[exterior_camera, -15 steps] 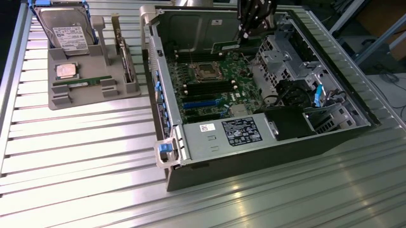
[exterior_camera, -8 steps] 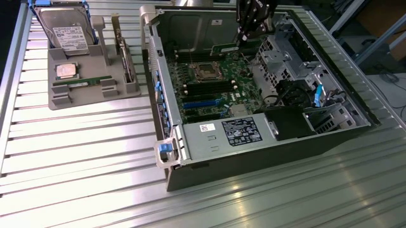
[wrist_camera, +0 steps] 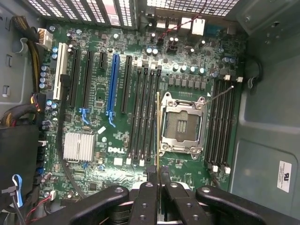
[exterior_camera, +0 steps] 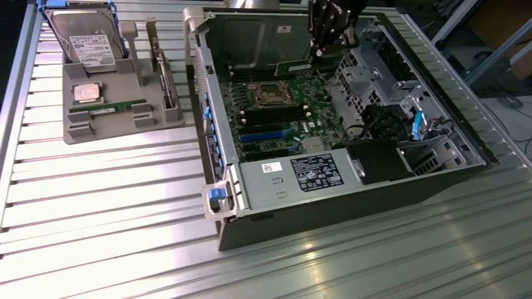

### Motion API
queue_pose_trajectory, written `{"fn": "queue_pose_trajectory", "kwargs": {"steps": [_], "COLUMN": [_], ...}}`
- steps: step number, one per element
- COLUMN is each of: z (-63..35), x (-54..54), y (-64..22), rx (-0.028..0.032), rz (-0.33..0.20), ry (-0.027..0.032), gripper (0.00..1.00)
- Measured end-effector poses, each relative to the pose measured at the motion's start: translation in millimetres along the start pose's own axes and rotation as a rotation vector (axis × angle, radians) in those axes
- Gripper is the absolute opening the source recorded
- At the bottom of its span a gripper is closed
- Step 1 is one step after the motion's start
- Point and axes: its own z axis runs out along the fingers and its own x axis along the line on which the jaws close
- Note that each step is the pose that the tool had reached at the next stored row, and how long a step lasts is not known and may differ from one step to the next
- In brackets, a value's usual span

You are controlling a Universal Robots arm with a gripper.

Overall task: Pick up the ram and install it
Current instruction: 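Insert the ram into the slot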

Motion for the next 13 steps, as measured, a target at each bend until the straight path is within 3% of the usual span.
{"fn": "queue_pose_trajectory", "kwargs": {"steps": [13], "z": [13.2], "x": [0.4], "y": [-0.6], "rx": [0.0000], "rz": [0.000], "ry": [0.0000], "gripper": [0.12]}}
